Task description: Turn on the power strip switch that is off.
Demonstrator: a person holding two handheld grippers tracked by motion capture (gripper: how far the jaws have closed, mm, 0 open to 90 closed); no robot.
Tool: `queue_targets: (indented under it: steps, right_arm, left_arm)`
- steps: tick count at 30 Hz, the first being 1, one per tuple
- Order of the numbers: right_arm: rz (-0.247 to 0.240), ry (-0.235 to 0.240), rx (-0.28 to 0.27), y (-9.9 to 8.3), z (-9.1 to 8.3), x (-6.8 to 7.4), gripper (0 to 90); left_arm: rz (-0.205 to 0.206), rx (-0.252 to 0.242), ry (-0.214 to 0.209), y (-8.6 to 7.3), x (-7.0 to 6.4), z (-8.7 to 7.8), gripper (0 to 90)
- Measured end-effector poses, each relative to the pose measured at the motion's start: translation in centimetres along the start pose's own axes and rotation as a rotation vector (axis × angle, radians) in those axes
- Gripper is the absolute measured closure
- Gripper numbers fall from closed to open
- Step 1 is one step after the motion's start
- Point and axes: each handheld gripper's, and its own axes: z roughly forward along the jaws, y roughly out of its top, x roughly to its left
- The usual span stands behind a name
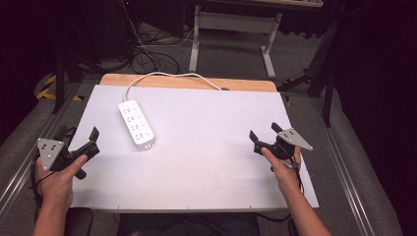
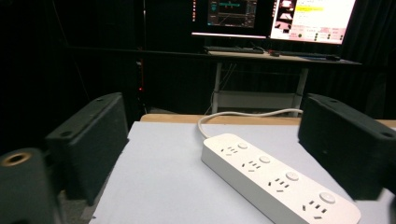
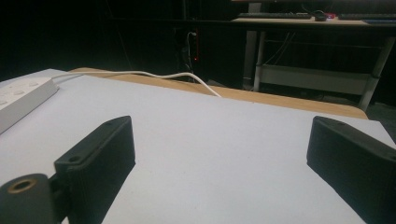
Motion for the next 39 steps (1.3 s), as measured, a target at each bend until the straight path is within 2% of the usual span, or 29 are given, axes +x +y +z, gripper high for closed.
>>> queue_targets:
  steps: [3,6,9,13,20,27,33,39]
  right_arm:
    - [0.0,0.001,0.0,0.01,-0.02,0.03,8.2]
    - [-0.001,0.001,0.0,0.0,-0.01,0.03,8.3]
    - [-0.003,0.005,0.001,-0.02,0.05,0.01,8.4]
    - [-0.004,0.007,0.001,-0.02,0.06,0.09,8.6]
    - [-0.007,0.008,0.0,0.0,0.02,0.05,8.9]
    - [-0.009,0.013,0.008,-0.04,0.08,0.17,9.3]
    - [-0.009,0.016,0.013,-0.05,0.02,0.15,9.5]
    - [-0.006,0.026,0.019,-0.11,-0.04,0.22,10.6]
  left_arm:
    - [0.009,0.0,0.021,0.02,0.08,-0.07,24.5]
    - [0.007,-0.003,0.031,0.04,0.21,-0.12,27.5]
    - [-0.03,0.011,0.024,0.21,0.38,-0.2,31.8]
    - [-0.036,0.008,0.024,0.21,0.53,-0.28,40.8]
    - [-0.025,0.008,0.022,0.24,0.5,-0.38,54.8]
    - [-0.017,0.033,0.034,0.26,0.66,-0.41,66.5]
    - [-0.036,0.064,0.02,0.41,0.62,-0.37,74.3]
    - [-0.004,0.085,0.007,0.65,0.53,-0.35,80.9]
